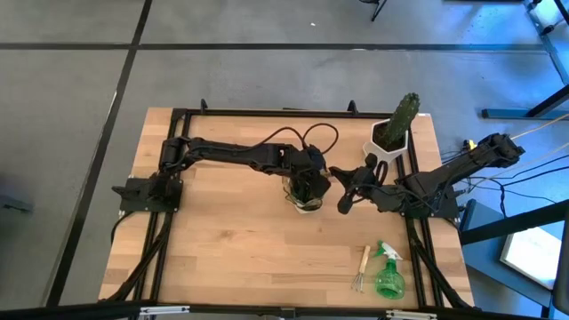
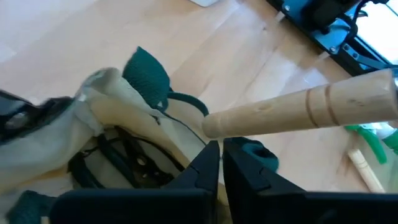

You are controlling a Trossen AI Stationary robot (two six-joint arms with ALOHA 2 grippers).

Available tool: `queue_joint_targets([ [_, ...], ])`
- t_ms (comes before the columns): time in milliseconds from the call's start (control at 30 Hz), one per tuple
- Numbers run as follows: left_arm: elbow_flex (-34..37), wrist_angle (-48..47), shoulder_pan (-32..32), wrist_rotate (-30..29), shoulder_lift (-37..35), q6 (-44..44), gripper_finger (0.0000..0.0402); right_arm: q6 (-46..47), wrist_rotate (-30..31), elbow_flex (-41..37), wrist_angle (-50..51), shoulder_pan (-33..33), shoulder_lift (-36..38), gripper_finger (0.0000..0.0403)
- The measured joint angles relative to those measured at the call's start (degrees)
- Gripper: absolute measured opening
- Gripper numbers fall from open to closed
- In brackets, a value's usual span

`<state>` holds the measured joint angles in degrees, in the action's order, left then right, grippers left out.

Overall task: Pick & Place Garden tools in Gardening bag
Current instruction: Put the brown trowel into the green gardening bag

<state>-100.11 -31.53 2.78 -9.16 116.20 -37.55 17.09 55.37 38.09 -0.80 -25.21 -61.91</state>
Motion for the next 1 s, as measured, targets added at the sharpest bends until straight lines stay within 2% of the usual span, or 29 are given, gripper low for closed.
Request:
queue_joint_targets([
  [300, 0.0, -0.11, -0.02, -0.21, 0.22, 0.71, 0.006, -0.16, -0.36, -0.01, 0.4, 0.0, 0.0, 0.0],
  [567, 0.0, -2.95, -0.02, -2.69, 0.11, -0.09, 0.011, -0.16, -0.37, -0.01, 0.81, 0.0, 0.0, 0.0],
  [1000, -6.34, -9.59, -0.06, -6.29, -0.14, -0.21, 0.012, -0.16, -0.49, -0.01, 1.01, -0.02, 0.0, 0.0],
])
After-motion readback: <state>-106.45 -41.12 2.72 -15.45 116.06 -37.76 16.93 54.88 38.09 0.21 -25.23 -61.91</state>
